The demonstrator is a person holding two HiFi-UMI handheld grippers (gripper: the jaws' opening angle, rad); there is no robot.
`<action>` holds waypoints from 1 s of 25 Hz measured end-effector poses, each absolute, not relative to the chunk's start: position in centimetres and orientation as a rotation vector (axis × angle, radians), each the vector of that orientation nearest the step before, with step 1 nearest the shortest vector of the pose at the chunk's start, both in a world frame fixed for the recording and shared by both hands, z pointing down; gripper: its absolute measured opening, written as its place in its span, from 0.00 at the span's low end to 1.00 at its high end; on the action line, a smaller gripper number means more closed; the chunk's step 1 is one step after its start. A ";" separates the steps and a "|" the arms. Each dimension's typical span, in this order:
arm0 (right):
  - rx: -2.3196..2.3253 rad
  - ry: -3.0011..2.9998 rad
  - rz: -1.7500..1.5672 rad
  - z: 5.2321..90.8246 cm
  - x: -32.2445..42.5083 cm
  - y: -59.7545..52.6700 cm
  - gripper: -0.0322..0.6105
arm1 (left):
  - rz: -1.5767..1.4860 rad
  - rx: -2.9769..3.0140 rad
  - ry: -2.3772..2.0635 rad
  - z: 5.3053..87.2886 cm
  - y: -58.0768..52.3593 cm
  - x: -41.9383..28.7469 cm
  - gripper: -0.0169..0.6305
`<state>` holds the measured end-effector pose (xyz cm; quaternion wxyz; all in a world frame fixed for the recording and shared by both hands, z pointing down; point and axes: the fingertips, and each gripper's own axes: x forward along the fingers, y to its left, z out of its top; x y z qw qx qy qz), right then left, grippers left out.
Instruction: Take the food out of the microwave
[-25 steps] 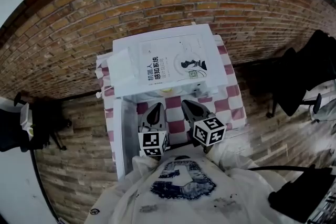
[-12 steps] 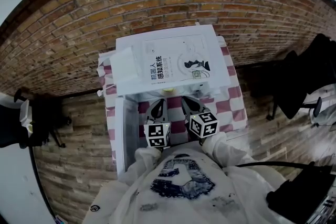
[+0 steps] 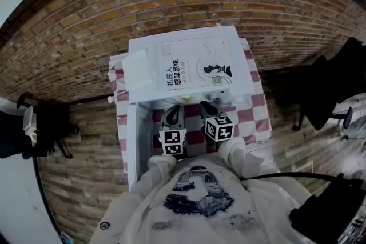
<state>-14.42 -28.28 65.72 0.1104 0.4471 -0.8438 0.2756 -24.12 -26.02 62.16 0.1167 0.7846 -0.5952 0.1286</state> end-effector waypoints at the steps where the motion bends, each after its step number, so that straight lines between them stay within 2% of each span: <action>1: 1.317 -2.476 0.832 65.9 -14.5 -28.4 0.07 | 0.384 2.299 -1.740 62.2 -26.1 -24.1 0.04; 6: 1.341 -2.467 0.948 66.3 -14.9 -28.7 0.08 | 0.390 2.310 -1.725 62.1 -26.2 -23.9 0.04; 8: 1.349 -2.460 1.004 66.6 -15.0 -28.8 0.19 | 0.389 2.313 -1.719 62.1 -26.3 -23.9 0.04; 14: 1.406 -2.435 1.144 67.3 -15.3 -29.3 0.29 | 0.390 2.313 -1.702 62.2 -26.2 -24.1 0.04; 16: 1.436 -2.423 1.200 67.4 -15.4 -29.5 0.37 | 0.388 2.311 -1.701 62.1 -26.1 -24.3 0.04; 18: 1.461 -2.415 1.252 67.5 -15.5 -29.8 0.40 | 0.388 2.313 -1.699 61.9 -26.0 -24.4 0.04; 25: 1.575 -2.322 1.464 68.5 -15.0 -31.2 0.41 | 0.388 2.305 -1.682 61.9 -25.5 -24.8 0.04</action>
